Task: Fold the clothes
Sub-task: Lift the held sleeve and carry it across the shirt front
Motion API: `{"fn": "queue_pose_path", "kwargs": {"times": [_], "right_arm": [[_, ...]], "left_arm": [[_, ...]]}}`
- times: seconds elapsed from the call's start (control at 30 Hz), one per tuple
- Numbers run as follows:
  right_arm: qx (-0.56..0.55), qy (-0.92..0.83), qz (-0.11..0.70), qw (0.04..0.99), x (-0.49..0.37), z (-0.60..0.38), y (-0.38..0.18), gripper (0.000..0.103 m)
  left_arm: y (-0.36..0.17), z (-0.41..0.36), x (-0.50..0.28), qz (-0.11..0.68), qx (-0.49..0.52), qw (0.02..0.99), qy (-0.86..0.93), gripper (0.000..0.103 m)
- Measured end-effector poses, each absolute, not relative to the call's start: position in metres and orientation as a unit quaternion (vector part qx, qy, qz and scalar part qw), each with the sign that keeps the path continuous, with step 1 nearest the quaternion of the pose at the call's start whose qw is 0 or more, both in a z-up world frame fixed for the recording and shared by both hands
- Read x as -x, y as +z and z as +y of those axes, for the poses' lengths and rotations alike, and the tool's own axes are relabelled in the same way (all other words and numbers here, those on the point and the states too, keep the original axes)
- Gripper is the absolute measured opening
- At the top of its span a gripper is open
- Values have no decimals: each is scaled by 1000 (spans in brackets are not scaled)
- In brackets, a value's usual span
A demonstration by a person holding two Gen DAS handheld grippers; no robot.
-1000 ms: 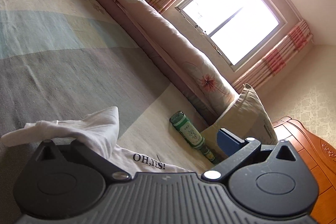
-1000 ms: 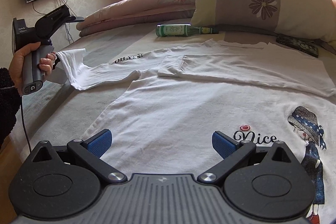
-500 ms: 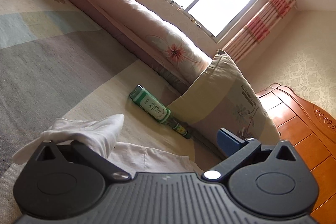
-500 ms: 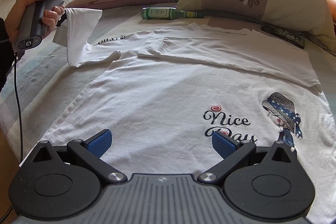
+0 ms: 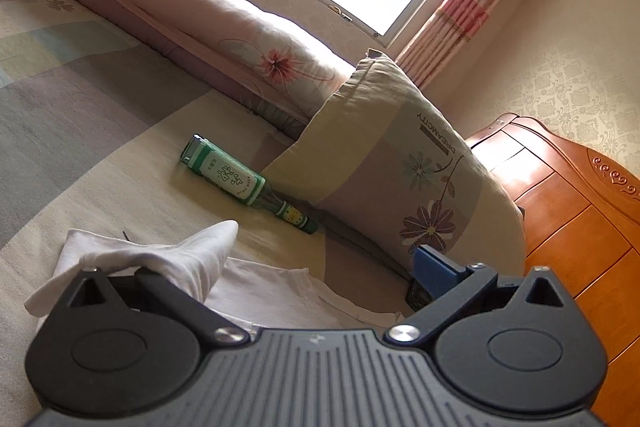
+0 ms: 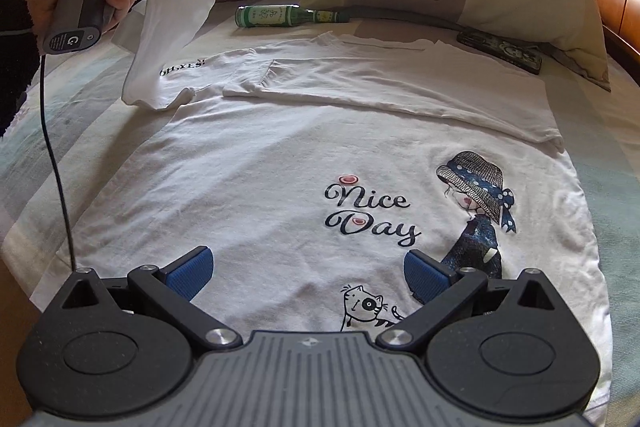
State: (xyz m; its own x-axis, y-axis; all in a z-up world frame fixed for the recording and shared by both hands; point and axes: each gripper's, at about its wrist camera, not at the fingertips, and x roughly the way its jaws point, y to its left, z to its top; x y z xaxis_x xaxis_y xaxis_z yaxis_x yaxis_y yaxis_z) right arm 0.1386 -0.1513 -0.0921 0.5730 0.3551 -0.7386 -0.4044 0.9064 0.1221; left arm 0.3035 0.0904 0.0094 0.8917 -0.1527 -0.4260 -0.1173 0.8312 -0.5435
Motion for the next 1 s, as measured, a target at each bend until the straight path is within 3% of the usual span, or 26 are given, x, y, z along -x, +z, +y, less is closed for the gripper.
{"fn": "queue_pose_path", "kwargs": {"times": [0.43, 1.0], "right_arm": [[14, 209, 415, 885, -137, -166, -88, 103], [-21, 218, 383, 897, -130, -183, -71, 103]], "left_arm": [[18, 21, -335, 240, 257, 935, -40, 102], [20, -66, -381, 319, 169, 928, -88, 102]]}}
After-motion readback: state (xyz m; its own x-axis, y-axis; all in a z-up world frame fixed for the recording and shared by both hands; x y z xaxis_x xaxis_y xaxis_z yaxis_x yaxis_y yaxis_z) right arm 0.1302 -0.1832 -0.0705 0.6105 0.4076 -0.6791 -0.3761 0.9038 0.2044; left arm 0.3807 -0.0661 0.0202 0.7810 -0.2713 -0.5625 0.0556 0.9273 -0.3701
